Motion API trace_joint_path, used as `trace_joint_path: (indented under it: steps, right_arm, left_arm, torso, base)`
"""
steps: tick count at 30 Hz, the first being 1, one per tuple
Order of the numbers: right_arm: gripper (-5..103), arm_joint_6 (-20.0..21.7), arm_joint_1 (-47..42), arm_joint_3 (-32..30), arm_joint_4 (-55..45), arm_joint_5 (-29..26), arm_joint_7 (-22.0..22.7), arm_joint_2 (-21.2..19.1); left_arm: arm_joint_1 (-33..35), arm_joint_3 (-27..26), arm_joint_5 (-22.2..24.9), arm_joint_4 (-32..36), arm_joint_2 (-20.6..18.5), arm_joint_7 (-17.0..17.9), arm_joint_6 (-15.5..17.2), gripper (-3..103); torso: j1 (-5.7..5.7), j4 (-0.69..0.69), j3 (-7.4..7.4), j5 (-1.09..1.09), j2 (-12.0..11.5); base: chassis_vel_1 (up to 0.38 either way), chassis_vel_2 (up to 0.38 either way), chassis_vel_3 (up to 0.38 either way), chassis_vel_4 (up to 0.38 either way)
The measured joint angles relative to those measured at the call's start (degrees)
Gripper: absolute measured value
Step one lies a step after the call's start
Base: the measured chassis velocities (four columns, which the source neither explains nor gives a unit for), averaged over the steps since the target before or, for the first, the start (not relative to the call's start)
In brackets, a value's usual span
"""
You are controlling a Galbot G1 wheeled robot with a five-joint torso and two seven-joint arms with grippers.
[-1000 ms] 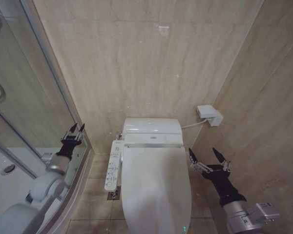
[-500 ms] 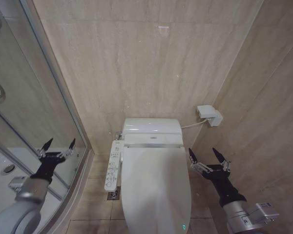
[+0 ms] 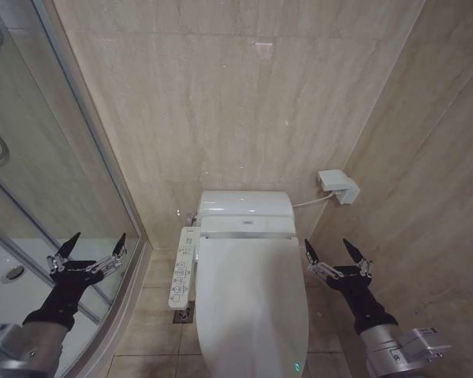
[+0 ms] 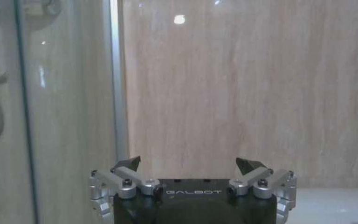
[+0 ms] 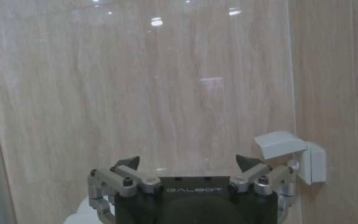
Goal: Open the toilet lid, clean the toilet bowl with a toilet brush, close the toilet lid, and flush.
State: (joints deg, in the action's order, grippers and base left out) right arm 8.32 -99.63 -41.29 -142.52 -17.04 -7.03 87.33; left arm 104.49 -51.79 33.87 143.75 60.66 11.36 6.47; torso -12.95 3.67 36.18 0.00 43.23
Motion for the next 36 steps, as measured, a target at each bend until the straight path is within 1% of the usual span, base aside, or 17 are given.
trace_joint_path:
  steps: [2, 4, 7, 8, 11, 14, 16, 17, 20, 21, 25, 26, 29, 32, 35, 36]
  right_arm:
    - [100, 0.0, 0.0, 0.0, 0.0, 0.0, 0.0, 0.0]
    - [100, 0.0, 0.0, 0.0, 0.0, 0.0, 0.0, 0.0]
    - [100, 0.0, 0.0, 0.0, 0.0, 0.0, 0.0, 0.0]
    - [100, 0.0, 0.0, 0.0, 0.0, 0.0, 0.0, 0.0]
    - [100, 0.0, 0.0, 0.0, 0.0, 0.0, 0.0, 0.0]
    - [100, 0.0, 0.0, 0.0, 0.0, 0.0, 0.0, 0.0]
    - [100, 0.0, 0.0, 0.0, 0.0, 0.0, 0.0, 0.0]
    - [100, 0.0, 0.0, 0.0, 0.0, 0.0, 0.0, 0.0]
    - [100, 0.0, 0.0, 0.0, 0.0, 0.0, 0.0, 0.0]
    - [100, 0.0, 0.0, 0.0, 0.0, 0.0, 0.0, 0.0]
    - [100, 0.0, 0.0, 0.0, 0.0, 0.0, 0.0, 0.0]
    - [100, 0.0, 0.0, 0.0, 0.0, 0.0, 0.0, 0.0]
    - [100, 0.0, 0.0, 0.0, 0.0, 0.0, 0.0, 0.0]
    - [100, 0.0, 0.0, 0.0, 0.0, 0.0, 0.0, 0.0]
    - [100, 0.0, 0.0, 0.0, 0.0, 0.0, 0.0, 0.0]
    - [100, 0.0, 0.0, 0.0, 0.0, 0.0, 0.0, 0.0]
  left_arm:
    - [1.0, 0.1, -0.2, 0.1, 1.4, 0.3, 0.3, 100]
    - [1.1, 0.1, -0.3, 0.1, 1.7, 0.3, 0.3, 100]
    - [3.1, 0.9, -1.9, 0.0, 4.6, 0.4, 0.2, 100]
    - [3.1, 0.9, -1.9, 0.0, 4.6, 0.4, 0.2, 100]
    - [4.3, 2.1, -3.3, -0.1, 6.4, 0.0, -0.3, 100]
    - [4.6, 3.3, -3.8, -0.2, 7.0, -0.5, -0.6, 100]
    - [4.8, 4.6, -4.2, -0.2, 7.5, -1.5, -0.8, 100]
    - [4.8, 4.6, -4.2, -0.2, 7.5, -1.5, -0.8, 100]
    - [6.5, 5.9, -5.9, -0.3, 8.0, -3.6, -1.3, 100]
    - [6.5, 5.9, -5.9, -0.3, 8.0, -3.6, -1.3, 100]
    - [8.0, 6.6, -9.6, -0.4, 8.3, -7.3, -3.2, 100]
    - [8.0, 6.6, -9.6, -0.4, 8.3, -7.3, -3.2, 100]
    - [8.0, 6.5, -12.2, -0.4, 8.4, -10.1, -5.1, 100]
    - [8.4, 6.6, -12.6, -0.4, 8.6, -11.0, -5.8, 100]
    - [8.5, 7.3, -12.8, -0.4, 9.1, -12.0, -7.7, 100]
    - [8.5, 7.3, -12.8, -0.4, 9.1, -12.0, -7.7, 100]
  torso:
    - [0.00, 0.00, 0.00, 0.00, 0.0]
    - [0.00, 0.00, 0.00, 0.00, 0.0]
    - [0.00, 0.00, 0.00, 0.00, 0.0]
    - [0.00, 0.00, 0.00, 0.00, 0.0]
    - [0.00, 0.00, 0.00, 0.00, 0.0]
    - [0.00, 0.00, 0.00, 0.00, 0.0]
    - [0.00, 0.00, 0.00, 0.00, 0.0]
    - [0.00, 0.00, 0.00, 0.00, 0.0]
    - [0.00, 0.00, 0.00, 0.00, 0.0]
    - [0.00, 0.00, 0.00, 0.00, 0.0]
    - [0.00, 0.00, 0.00, 0.00, 0.0]
    - [0.00, 0.00, 0.00, 0.00, 0.0]
    - [0.00, 0.00, 0.00, 0.00, 0.0]
    - [0.00, 0.00, 0.00, 0.00, 0.0]
    - [0.00, 0.00, 0.00, 0.00, 0.0]
    - [0.00, 0.00, 0.00, 0.00, 0.0]
  base:
    - [0.000, 0.000, 0.000, 0.000]
    - [0.000, 0.000, 0.000, 0.000]
    - [0.000, 0.000, 0.000, 0.000]
    - [0.000, 0.000, 0.000, 0.000]
    - [0.000, 0.000, 0.000, 0.000]
    - [0.000, 0.000, 0.000, 0.000]
    - [0.000, 0.000, 0.000, 0.000]
    - [0.000, 0.000, 0.000, 0.000]
    - [0.000, 0.000, 0.000, 0.000]
    - [0.000, 0.000, 0.000, 0.000]
    - [0.000, 0.000, 0.000, 0.000]
    - [0.000, 0.000, 0.000, 0.000]
    - [0.000, 0.000, 0.000, 0.000]
    - [0.000, 0.000, 0.000, 0.000]
    - [0.000, 0.000, 0.000, 0.000]
    - [0.000, 0.000, 0.000, 0.000]
